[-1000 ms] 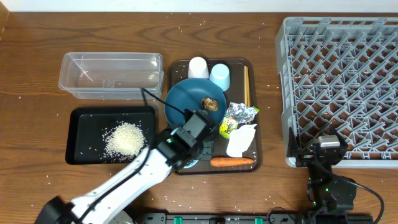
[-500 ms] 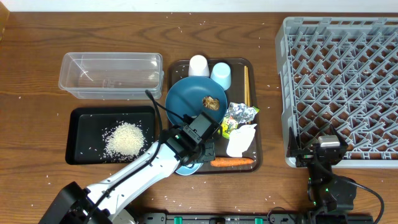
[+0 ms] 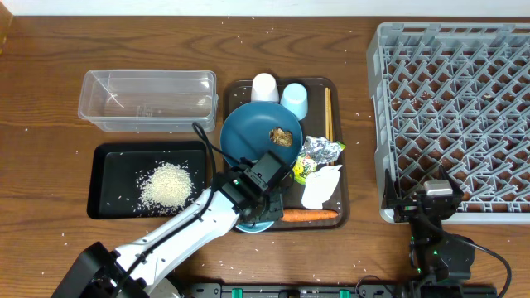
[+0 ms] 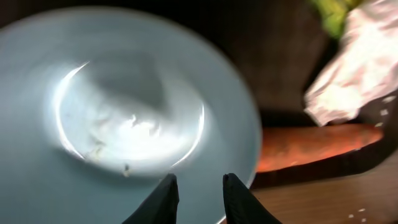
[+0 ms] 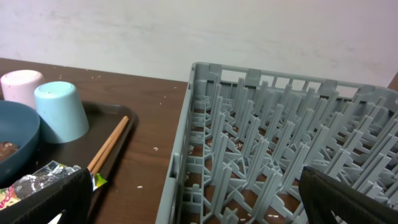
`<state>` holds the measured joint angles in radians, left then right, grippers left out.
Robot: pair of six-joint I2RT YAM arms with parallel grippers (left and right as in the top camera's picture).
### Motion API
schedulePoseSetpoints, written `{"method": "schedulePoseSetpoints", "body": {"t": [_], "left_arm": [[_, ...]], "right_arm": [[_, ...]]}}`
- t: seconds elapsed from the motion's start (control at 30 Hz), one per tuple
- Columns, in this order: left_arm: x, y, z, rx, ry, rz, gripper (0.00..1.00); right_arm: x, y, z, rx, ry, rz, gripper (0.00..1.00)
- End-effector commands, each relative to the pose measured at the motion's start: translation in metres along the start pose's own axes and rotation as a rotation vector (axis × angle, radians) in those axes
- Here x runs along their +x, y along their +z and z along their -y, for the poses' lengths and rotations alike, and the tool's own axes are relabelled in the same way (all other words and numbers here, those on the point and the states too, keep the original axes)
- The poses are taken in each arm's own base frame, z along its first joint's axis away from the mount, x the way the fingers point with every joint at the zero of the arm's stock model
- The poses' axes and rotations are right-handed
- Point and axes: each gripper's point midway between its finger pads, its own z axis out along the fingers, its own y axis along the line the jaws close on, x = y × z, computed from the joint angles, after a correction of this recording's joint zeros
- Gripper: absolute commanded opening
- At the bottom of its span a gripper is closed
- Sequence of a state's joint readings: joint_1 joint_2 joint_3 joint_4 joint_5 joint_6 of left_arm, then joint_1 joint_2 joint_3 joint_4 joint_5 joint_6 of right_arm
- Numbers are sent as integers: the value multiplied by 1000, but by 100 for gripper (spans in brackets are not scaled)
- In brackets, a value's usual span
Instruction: Sort waste into correct bins and load items into the dishwasher rack
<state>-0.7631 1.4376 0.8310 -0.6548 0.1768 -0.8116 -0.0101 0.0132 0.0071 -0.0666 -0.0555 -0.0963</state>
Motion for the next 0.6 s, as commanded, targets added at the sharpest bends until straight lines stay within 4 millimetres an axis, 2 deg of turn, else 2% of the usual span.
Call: {"method": "schedulePoseSetpoints", "body": {"t": [0.0, 0.13, 0.23, 0.33, 0.43, 0.57], "left_arm": [[-7, -18, 12, 34, 11, 33, 26], [-12, -35, 20, 72, 43, 70, 26], [-16, -43, 19, 75, 48, 107, 31], [-16, -44, 20, 80, 49, 109, 38], [-16, -41, 19, 72, 56, 103, 51], [-7, -32, 15, 38, 78, 64, 52]], "right_arm": [[2, 0, 2, 8, -5, -6, 99], [2, 0, 2, 8, -5, -6, 99], [2, 0, 2, 8, -5, -6, 99], [2, 0, 2, 8, -5, -6, 99], [2, 0, 2, 8, -5, -6, 99], [2, 0, 2, 8, -5, -6, 99]]}}
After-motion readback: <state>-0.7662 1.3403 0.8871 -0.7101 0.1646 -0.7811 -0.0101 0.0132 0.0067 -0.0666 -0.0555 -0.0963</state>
